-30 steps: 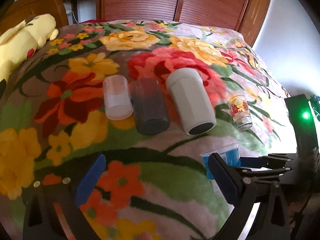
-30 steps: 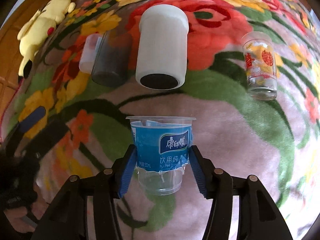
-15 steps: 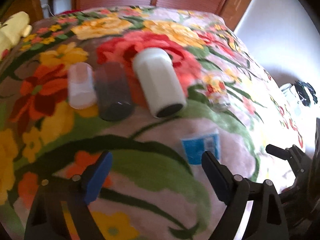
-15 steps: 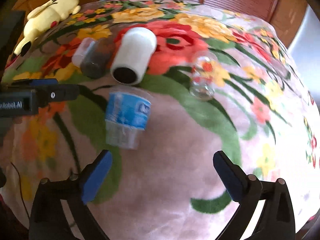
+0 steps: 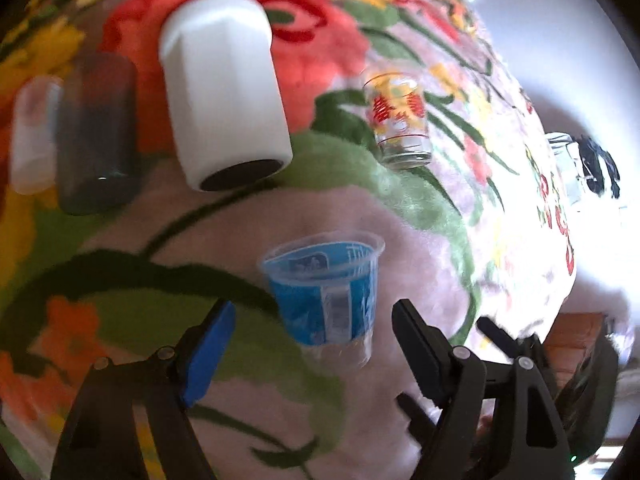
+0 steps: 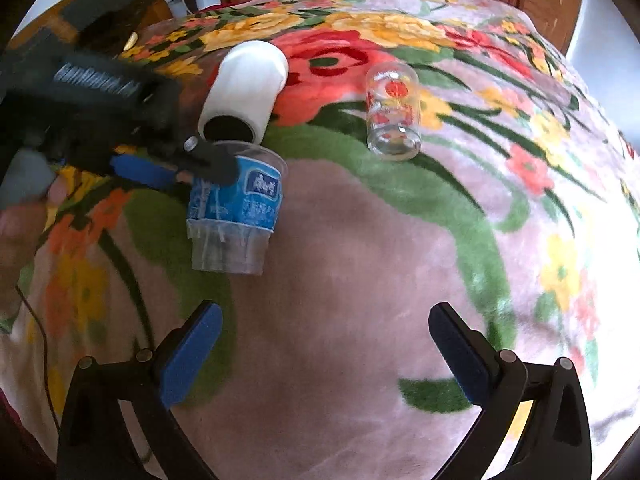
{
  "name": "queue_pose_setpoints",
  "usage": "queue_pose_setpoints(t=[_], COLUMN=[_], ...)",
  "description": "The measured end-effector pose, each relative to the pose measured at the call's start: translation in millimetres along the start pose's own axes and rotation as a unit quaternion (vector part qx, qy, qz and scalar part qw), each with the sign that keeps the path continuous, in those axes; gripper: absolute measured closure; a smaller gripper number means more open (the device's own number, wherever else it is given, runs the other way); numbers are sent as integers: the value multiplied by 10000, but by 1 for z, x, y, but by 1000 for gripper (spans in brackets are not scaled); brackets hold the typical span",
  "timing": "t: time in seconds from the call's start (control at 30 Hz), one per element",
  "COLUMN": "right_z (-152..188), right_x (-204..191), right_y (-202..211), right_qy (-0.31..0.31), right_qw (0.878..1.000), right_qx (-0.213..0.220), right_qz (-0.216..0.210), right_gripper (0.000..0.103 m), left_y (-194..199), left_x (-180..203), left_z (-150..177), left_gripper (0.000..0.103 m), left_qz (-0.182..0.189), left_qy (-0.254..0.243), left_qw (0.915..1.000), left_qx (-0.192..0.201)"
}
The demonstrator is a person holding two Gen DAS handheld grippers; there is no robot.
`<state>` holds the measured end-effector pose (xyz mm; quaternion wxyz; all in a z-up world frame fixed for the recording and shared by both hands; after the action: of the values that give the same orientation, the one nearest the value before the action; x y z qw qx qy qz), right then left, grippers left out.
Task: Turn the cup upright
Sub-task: 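Grasp the cup with the left tool while the right tool releases it, then turn the cup rim-up with the left tool, set it down, open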
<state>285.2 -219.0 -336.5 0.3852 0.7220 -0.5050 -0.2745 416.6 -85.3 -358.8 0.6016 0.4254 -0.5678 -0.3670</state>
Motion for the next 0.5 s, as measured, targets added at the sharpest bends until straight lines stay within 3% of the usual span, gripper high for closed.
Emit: queue_pose_setpoints(t=[0.13, 0.3, 0.33, 0.37, 0.43, 0.5], right_z=[17, 16, 14, 16, 16, 15], right_x=[-10, -19, -19, -22, -21, -20], right_y=[3, 3, 1, 0, -4, -7], right_qy=[-134, -156, -152, -142, -124, -131], right_qw=[9999, 9998, 9998, 9997, 9997, 9997], right_qx=[-38, -46, -54, -60, -63, -41], right_qz=[-77, -132, -153, -167, -189, -197], right_gripper=[0, 0, 0, 0, 0, 0], left_y=[-12, -33, -37, -41, -46, -39], left_x=[4, 4, 5, 5, 5, 6], left_z=[-23, -31, -32, -34, -34, -28], left_gripper=[23, 24, 25, 37, 40, 42], left_qz=[-187, -142, -131, -69, 86, 144], left_qy=[49, 117, 93, 86, 96, -103], left_qw=[9998, 9993, 9993, 9994, 9993, 9998], left_qx=[-90, -326, -348, -342, -338, -70])
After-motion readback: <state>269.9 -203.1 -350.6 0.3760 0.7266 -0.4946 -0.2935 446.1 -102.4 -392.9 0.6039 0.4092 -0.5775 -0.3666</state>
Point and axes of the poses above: each gripper's, at about its wrist camera, not at the fingertips, and y roughly against the way its jaws point, x to its right, z to its underside, the point moved 4 cm from there along -y, roughly the way its jaws point, and after that the axes turned 13 degrees about y, right-handed, at the moved point
